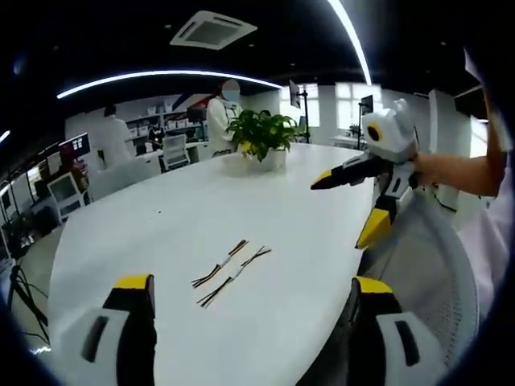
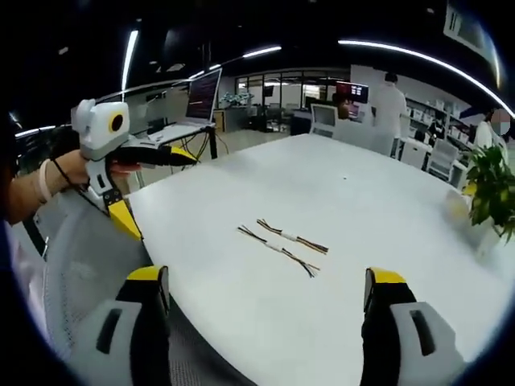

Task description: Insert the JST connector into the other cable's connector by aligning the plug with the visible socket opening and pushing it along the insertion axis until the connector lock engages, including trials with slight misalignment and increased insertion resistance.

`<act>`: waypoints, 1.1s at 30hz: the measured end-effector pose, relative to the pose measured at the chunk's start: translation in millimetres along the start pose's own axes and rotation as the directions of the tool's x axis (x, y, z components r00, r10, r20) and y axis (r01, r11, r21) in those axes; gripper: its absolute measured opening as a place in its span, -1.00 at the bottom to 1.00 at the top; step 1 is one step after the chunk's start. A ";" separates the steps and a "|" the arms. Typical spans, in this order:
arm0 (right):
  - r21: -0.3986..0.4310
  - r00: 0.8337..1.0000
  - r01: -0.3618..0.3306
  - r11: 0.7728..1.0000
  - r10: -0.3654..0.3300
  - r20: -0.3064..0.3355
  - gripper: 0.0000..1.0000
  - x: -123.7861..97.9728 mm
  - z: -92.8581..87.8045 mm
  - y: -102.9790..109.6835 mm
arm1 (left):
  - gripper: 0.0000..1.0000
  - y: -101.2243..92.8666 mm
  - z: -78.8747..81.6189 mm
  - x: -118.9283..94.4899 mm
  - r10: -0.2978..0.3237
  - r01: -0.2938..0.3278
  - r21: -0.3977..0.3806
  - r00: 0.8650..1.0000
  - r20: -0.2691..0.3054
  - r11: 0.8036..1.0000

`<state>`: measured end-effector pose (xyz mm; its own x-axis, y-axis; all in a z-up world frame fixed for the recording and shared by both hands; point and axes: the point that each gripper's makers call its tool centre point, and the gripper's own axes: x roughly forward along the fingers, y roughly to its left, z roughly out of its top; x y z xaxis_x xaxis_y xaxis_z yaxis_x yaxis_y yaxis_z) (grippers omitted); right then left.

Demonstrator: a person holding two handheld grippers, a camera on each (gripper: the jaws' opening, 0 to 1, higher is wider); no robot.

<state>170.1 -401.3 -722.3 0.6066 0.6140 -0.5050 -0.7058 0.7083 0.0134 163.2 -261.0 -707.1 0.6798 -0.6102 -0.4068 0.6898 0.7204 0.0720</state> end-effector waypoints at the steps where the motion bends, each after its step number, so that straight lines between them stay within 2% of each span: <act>1: 0.008 1.000 0.001 1.000 -0.001 -0.001 0.99 -0.9 0.2 0.3 | 0.98 -0.4 0.4 -0.5 0.002 -0.002 -0.002 1.000 0.001 1.000; 5: 0.005 1.000 0.019 1.000 -0.019 0.010 0.99 -6.9 5.9 0.3 | 0.98 -3.5 -0.1 -5.1 0.012 -0.012 -0.011 1.000 0.005 1.000; 10: 0.000 0.999 0.032 0.999 -0.032 0.005 0.99 -9.9 10.1 -1.2 | 0.98 -0.9 -7.6 -9.2 0.031 -0.032 -0.013 0.999 -0.019 0.999; 24: 0.044 0.998 0.060 0.997 -0.059 -0.022 0.99 -16.5 7.7 -7.6 | 0.98 13.8 -16.0 -25.4 0.107 -0.109 -0.071 0.994 -0.031 0.991; 30: 0.067 0.998 0.067 0.996 -0.066 -0.019 0.99 -18.2 4.5 -10.0 | 0.98 12.5 -21.9 -26.6 0.121 -0.124 -0.058 0.991 -0.056 0.991; 33: 0.074 0.998 0.068 0.995 -0.067 -0.018 0.99 -18.5 2.1 -9.6 | 0.98 10.9 -25.0 -26.7 0.123 -0.127 -0.076 0.991 -0.058 0.989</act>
<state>166.5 -418.8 -711.3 0.6461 0.5587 -0.5200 -0.6334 0.7726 0.0431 146.3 -228.7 -718.2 0.7436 -0.4969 -0.4473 0.5769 0.8151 0.0536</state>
